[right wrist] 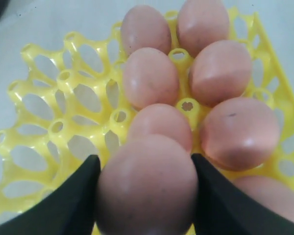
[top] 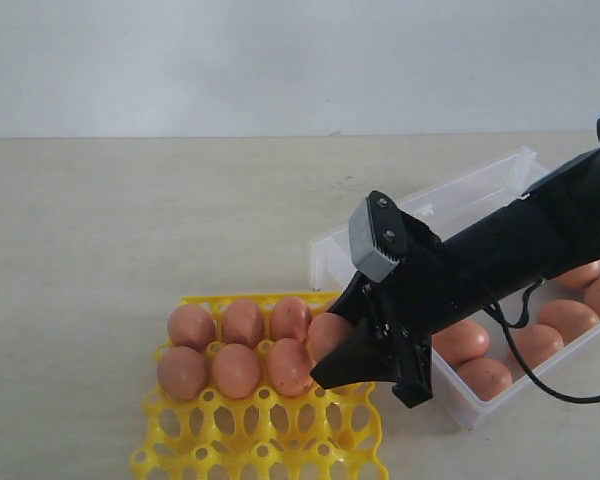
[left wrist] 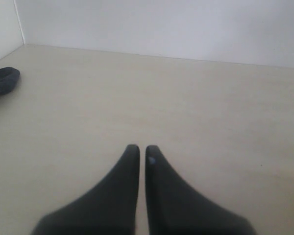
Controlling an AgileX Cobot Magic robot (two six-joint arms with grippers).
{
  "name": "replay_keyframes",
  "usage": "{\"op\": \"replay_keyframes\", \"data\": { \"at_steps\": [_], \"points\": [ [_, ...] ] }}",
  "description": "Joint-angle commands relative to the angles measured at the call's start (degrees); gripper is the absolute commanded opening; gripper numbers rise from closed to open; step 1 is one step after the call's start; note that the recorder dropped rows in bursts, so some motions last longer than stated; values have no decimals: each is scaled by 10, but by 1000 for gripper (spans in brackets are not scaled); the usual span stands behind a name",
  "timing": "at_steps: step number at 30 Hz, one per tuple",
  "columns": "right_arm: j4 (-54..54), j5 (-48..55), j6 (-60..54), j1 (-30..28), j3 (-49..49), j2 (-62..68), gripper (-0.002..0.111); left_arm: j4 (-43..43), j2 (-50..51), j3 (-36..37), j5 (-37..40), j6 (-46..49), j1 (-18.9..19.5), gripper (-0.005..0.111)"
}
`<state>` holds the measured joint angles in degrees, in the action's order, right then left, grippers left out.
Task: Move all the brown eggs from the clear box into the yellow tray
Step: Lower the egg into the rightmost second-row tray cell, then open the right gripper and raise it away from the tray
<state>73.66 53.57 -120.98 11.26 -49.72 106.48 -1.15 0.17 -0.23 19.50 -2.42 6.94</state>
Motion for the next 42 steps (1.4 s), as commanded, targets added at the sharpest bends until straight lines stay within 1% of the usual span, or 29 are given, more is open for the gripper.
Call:
{"op": "replay_keyframes", "data": {
  "at_steps": [1, 9, 25, 33, 37, 40, 41, 42],
  "points": [
    [6, -30, -7, 20, 1, -5, 37, 0, -2, 2, -2, 2, -2, 4],
    [2, -59, -7, 25, 1, -5, 37, 0, -2, 2, -2, 2, -2, 4],
    [-15, -28, 10, 25, 1, -5, 37, 0, -2, 2, -2, 2, -2, 4],
    [38, -54, 4, 25, 1, -6, 37, 0, -2, 2, -2, 2, -2, 4],
    [-3, -54, 19, 25, 1, -6, 37, 0, -2, 2, -2, 2, -2, 4],
    [-11, -45, 22, 25, 1, -6, 37, 0, -2, 2, -2, 2, -2, 4],
    [-11, -42, 22, 25, 1, -6, 39, 0, -2, 2, -2, 2, -2, 4],
    [-11, -41, 25, 25, 1, -6, 49, 0, -2, 2, -2, 2, -2, 4]
  ]
}}
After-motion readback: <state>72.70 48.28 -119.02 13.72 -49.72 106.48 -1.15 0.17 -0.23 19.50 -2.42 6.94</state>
